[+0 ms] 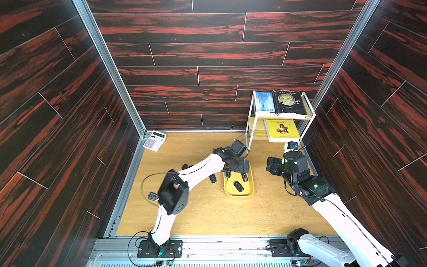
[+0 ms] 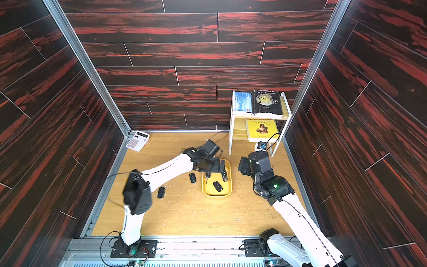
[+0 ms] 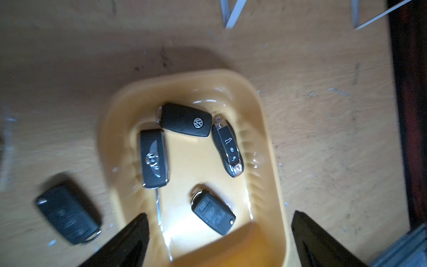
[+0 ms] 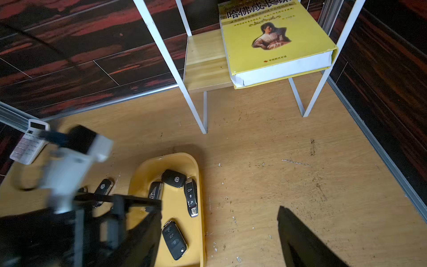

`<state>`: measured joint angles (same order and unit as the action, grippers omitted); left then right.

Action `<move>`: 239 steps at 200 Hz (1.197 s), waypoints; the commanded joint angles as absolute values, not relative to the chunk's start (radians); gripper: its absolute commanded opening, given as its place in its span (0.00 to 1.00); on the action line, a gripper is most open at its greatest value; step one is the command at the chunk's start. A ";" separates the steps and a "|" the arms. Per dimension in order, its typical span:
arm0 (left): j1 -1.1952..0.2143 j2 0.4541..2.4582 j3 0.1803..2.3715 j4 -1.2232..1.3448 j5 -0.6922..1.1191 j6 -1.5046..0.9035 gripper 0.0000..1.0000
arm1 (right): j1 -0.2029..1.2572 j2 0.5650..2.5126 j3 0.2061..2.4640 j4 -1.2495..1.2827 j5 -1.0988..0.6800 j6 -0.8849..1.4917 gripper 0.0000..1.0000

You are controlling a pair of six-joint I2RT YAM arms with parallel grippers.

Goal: Place the car key into the storage box
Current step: Place the car key in the storage box, then pick up the car key from the center of the board.

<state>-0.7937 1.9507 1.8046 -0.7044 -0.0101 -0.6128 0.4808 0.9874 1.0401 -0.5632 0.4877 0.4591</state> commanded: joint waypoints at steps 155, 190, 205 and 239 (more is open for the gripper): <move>-0.038 1.473 1.527 -1.223 -0.113 -0.642 1.00 | 0.477 0.949 0.801 -0.381 0.230 0.418 0.83; 0.028 1.541 1.378 -1.249 0.102 -0.696 0.99 | 0.477 0.917 0.737 -0.344 0.191 0.419 0.83; 0.035 1.525 1.302 -1.170 0.118 -0.741 0.98 | 0.477 0.910 0.733 -0.341 0.179 0.419 0.83; 0.079 1.563 1.238 -1.157 0.123 -0.787 0.97 | 0.476 0.895 0.725 -0.328 0.151 0.420 0.83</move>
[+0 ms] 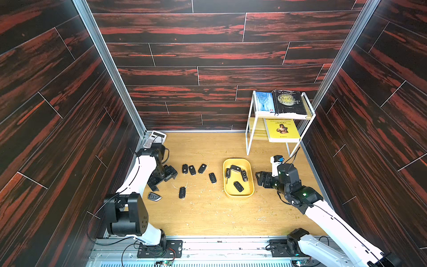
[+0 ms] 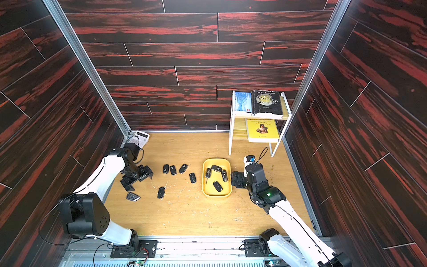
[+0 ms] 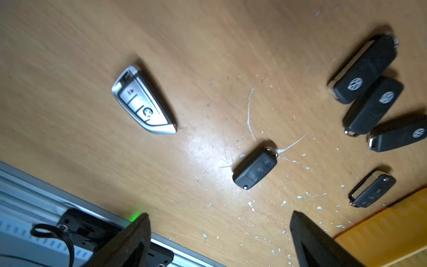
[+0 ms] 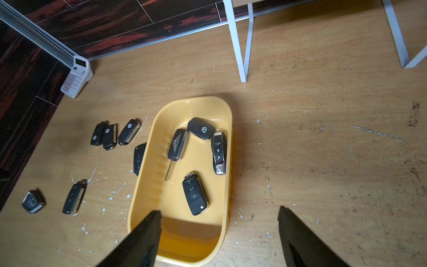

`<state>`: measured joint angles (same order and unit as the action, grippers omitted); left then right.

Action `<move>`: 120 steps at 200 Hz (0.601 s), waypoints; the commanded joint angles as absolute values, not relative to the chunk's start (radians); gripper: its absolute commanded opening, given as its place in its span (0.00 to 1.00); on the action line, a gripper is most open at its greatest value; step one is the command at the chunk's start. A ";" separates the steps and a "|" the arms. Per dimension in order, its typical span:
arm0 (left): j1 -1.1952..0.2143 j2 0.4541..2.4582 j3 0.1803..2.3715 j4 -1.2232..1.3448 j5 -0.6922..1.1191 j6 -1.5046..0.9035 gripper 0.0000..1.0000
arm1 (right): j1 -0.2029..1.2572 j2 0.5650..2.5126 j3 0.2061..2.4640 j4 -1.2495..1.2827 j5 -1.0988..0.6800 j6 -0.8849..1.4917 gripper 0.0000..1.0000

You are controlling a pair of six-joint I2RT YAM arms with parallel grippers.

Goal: Place the car key into the storage box
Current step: Pick up the car key from the center of the board.

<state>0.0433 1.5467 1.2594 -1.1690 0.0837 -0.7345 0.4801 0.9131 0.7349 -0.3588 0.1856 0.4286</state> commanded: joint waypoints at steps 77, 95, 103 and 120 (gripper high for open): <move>0.150 1.537 1.046 -0.994 0.086 -1.010 0.96 | 0.477 0.880 0.714 -0.333 0.150 0.423 0.84; 0.154 1.527 1.023 -0.962 0.060 -1.058 0.96 | 0.477 0.879 0.710 -0.334 0.145 0.423 0.84; 0.155 1.517 1.005 -0.939 0.052 -1.084 0.96 | 0.477 0.878 0.709 -0.333 0.144 0.423 0.84; 0.161 1.492 0.966 -0.890 0.038 -1.122 0.96 | 0.479 0.881 0.704 -0.328 0.139 0.423 0.84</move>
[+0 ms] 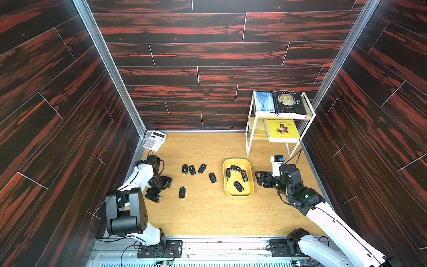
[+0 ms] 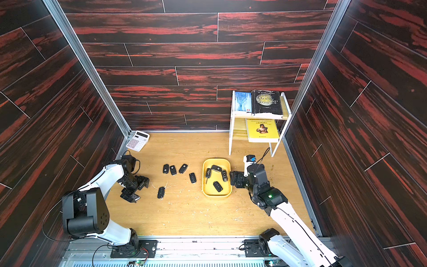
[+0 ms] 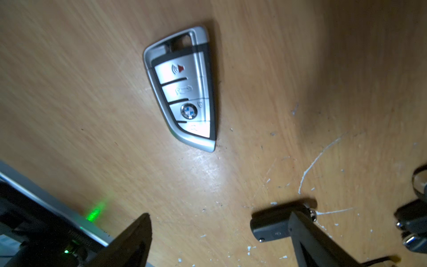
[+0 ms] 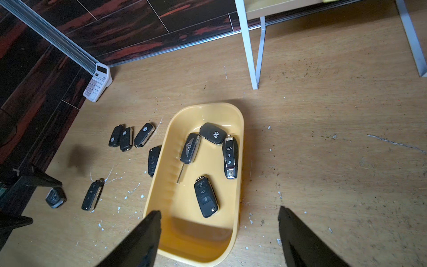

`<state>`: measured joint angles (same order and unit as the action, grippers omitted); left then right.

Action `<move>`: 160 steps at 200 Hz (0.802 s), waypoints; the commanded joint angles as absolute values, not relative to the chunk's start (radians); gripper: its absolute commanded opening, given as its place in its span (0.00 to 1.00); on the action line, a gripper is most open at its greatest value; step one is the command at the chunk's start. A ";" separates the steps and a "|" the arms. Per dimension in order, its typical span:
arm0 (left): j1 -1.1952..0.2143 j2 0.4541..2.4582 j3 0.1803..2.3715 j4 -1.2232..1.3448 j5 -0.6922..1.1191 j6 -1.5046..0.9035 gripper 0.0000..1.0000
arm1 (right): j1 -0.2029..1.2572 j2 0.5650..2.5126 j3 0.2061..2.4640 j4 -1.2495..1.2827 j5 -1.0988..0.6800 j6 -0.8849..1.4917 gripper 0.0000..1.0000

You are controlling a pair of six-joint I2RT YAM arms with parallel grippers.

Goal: Place the car key into the storage box
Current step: Pick up the car key from the center of the board.

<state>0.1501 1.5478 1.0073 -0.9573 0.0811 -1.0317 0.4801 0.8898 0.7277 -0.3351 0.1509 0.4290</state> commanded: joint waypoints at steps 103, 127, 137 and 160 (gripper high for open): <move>0.274 1.566 0.881 -0.763 0.078 -1.086 0.95 | 0.477 0.891 0.704 -0.331 0.138 0.422 0.84; 0.286 1.580 0.865 -0.736 0.072 -1.079 0.93 | 0.477 0.893 0.704 -0.331 0.134 0.422 0.84; 0.291 1.587 0.865 -0.732 0.065 -1.072 0.93 | 0.477 0.893 0.703 -0.333 0.136 0.422 0.84; 0.321 1.606 0.855 -0.719 0.067 -1.056 0.92 | 0.477 0.894 0.701 -0.333 0.140 0.422 0.84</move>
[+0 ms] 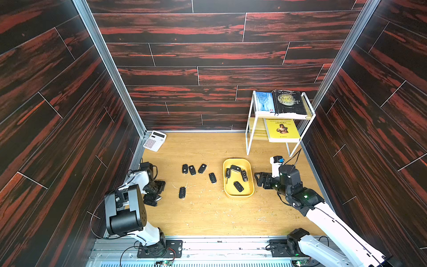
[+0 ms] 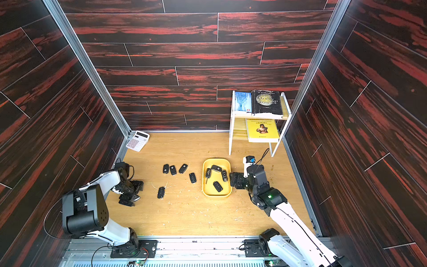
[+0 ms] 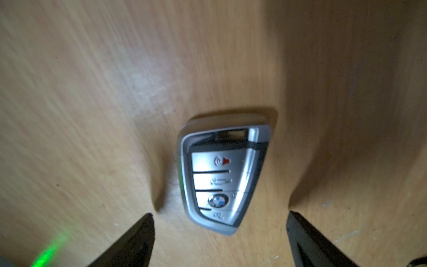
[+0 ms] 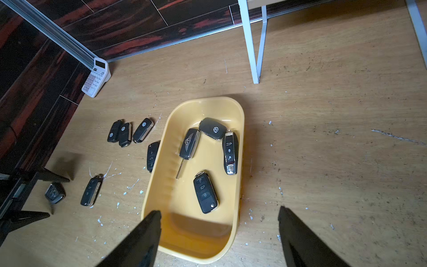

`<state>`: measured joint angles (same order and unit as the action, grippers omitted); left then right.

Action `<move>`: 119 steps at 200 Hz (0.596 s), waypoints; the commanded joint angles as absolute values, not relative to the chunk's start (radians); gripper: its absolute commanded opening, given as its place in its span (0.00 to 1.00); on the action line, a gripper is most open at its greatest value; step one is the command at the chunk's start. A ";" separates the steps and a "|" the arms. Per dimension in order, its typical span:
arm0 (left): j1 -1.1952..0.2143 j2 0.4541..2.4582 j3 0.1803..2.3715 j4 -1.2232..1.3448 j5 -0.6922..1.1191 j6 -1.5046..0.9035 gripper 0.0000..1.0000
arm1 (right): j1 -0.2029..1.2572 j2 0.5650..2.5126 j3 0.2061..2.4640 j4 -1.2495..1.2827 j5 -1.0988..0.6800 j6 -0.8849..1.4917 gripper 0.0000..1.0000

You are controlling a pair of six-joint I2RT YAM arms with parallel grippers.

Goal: Place the car key into the storage box
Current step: Pick up the car key from the center of the board.

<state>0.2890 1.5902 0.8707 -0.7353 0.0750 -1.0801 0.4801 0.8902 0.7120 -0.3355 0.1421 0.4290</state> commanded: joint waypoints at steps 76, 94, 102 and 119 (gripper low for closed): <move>0.405 1.648 0.826 -0.679 0.109 -0.996 0.87 | 0.477 0.899 0.701 -0.333 0.133 0.422 0.84; 0.405 1.660 0.822 -0.663 0.122 -0.990 0.71 | 0.477 0.900 0.702 -0.332 0.136 0.421 0.83; 0.404 1.666 0.823 -0.660 0.125 -0.984 0.67 | 0.477 0.899 0.701 -0.333 0.135 0.422 0.83; 0.405 1.679 0.830 -0.661 0.127 -0.972 0.53 | 0.477 0.900 0.701 -0.334 0.136 0.422 0.83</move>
<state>0.3996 1.6093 0.8597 -0.7422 0.1047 -1.0039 0.4801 0.8970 0.7116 -0.3355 0.1417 0.4290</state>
